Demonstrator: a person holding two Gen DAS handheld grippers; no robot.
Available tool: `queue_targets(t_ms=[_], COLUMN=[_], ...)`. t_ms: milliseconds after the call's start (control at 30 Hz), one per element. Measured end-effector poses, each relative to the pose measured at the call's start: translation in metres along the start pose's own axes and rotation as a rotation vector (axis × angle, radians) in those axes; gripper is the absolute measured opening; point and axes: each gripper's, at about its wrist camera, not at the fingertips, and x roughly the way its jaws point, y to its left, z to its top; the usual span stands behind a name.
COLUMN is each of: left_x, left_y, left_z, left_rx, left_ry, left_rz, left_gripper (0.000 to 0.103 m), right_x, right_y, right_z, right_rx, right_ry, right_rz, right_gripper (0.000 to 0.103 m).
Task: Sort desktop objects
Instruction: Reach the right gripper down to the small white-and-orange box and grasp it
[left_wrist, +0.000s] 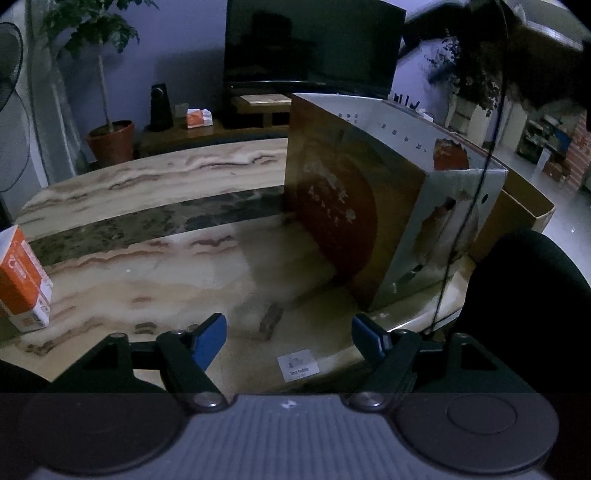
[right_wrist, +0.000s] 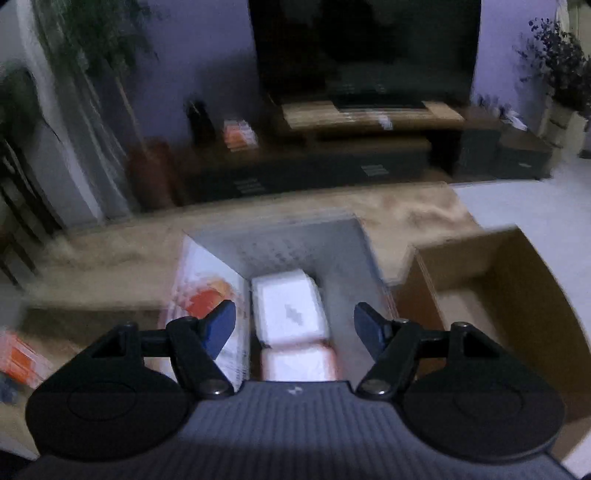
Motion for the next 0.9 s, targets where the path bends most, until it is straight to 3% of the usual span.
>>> queue_targets(t_ms=[100,267,433,567,700,900], left_x=[-0.005,-0.016,-0.022,-0.026,-0.03,-0.032], left_y=[0.002,0.009,0.019,0.026,0.027,0.018], left_z=[-0.002,-0.01,-0.018,-0.024,-0.027,-0.027], left_rx=[-0.011,-0.036,-0.048,-0.05,-0.035,0.011], left_ry=[-0.011,-0.026,-0.026,-0.026,-0.03,-0.042], left_rz=[0.012,0.047,0.069,0.089,0.088,0.05], left_gripper=[0.075,0.084,0.084,0.084,0.084,0.084], right_x=[-0.003,0.012,0.033,0.046,0.058,0.088], right_y=[0.047,0.132,0.225,0.308,0.38,0.455], right_z=[0.005,0.003,-0.005,-0.024,-0.045,-0.067], right_rx=[-0.046,-0.133,-0.176,-0.227,-0.199,-0.152], right_ry=[0.013,0.13,0.258,0.338,0.45,0.537], right_rz=[0.109,0.284,0.423,0.494,0.544,0.512], right_gripper=[0.077,0.077,0.077,0.077,0.077,0.077])
